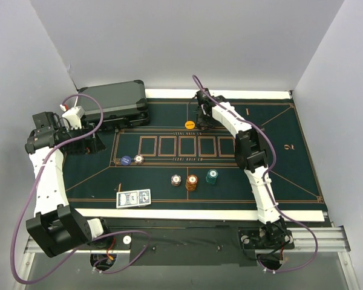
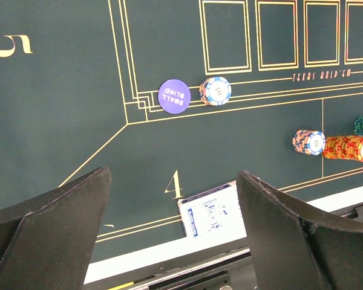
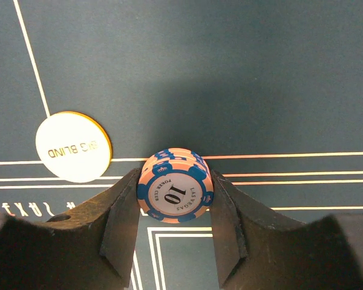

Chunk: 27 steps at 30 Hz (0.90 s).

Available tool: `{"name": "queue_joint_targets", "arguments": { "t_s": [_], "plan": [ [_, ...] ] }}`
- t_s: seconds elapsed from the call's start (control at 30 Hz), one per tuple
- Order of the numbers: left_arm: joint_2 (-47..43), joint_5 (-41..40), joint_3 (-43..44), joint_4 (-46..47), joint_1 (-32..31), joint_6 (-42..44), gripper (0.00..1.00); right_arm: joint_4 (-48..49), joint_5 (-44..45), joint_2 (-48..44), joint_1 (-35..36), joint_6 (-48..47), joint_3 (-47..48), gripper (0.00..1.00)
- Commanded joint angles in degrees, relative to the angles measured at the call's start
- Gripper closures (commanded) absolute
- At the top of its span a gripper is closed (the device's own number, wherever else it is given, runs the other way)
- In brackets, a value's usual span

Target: Distribute texas hold em gaming equipment

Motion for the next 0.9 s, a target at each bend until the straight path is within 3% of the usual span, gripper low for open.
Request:
{"name": "queue_joint_targets", "arguments": {
  "t_s": [0.0,0.1,0.2,0.33,0.67,0.87],
  "plan": [
    [-0.23,0.92,0.01,2.34,0.24,0.86,0.04,-0.4,-1.02,0.58,-0.48,1.03,2.49,0.76],
    [-0.05,0.84,-0.25,2.51,0.32,0.86,0.04,-0.58,-1.55,0.58,-0.57,0.77,2.14,0.7],
    [-0.05,0.75,-0.52,2.69,0.24,0.77,0.04,-0.93,-1.98,0.23,-0.48,0.76,1.52,0.49],
    [-0.4,1.27,-0.43,2.08,0.23,0.95,0.04,-0.84,-1.9,-1.61,-0.57,0.76,-0.14,0.34],
    [-3.12,1.63,0.54,-0.65,0.41,1.56,0.04,-0.93,1.09,-18.46,2.77,-0.38,-10.16,0.24],
    [-5.05,1.54,0.01,-1.71,0.41,1.83,0.04,-0.93,2.76,-29.45,12.34,-2.23,-22.1,0.17]
  ]
}}
